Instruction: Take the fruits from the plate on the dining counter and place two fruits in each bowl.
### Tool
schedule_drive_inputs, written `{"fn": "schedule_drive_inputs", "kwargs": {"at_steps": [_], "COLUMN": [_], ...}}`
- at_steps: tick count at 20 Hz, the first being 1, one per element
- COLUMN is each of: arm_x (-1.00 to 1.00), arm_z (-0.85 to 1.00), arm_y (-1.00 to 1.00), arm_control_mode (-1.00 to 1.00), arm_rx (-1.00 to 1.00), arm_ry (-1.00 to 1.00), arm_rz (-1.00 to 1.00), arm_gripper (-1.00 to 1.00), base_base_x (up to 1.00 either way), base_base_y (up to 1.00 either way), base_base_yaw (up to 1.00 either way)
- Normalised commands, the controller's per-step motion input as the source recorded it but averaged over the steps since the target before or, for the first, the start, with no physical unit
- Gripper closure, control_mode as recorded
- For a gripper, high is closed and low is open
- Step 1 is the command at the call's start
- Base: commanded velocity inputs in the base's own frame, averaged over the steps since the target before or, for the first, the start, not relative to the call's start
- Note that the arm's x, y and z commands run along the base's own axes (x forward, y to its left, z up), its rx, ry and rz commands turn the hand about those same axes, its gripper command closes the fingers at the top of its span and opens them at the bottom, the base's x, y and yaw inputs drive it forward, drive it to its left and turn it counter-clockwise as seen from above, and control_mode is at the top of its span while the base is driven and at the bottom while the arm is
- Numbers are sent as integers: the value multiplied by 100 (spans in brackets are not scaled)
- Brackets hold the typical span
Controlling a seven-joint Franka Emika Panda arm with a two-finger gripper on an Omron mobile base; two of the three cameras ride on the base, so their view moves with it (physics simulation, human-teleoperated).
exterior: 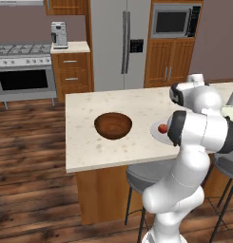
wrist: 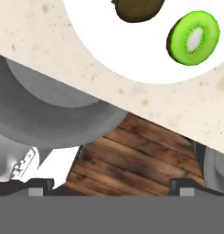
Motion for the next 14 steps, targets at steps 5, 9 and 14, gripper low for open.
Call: {"fn": "schedule_drive_inputs", "kwargs": {"at_steps": [5,9,14], "arm_x": [2,1,27], "arm_z": [-18,-23,-22], "arm_y": [-2,-6,-1], "arm_control_mode": [-100,-100,-100], "arm_rx": [6,8,0], "arm_ry": [-11,-19,-13], "arm_rz": [1,0,0], "arm_gripper": [-100,-100,-100], "base_base_x": [0,0,0], "base_base_y": [0,0,0], "base_base_yaw": [0,0,0]}}
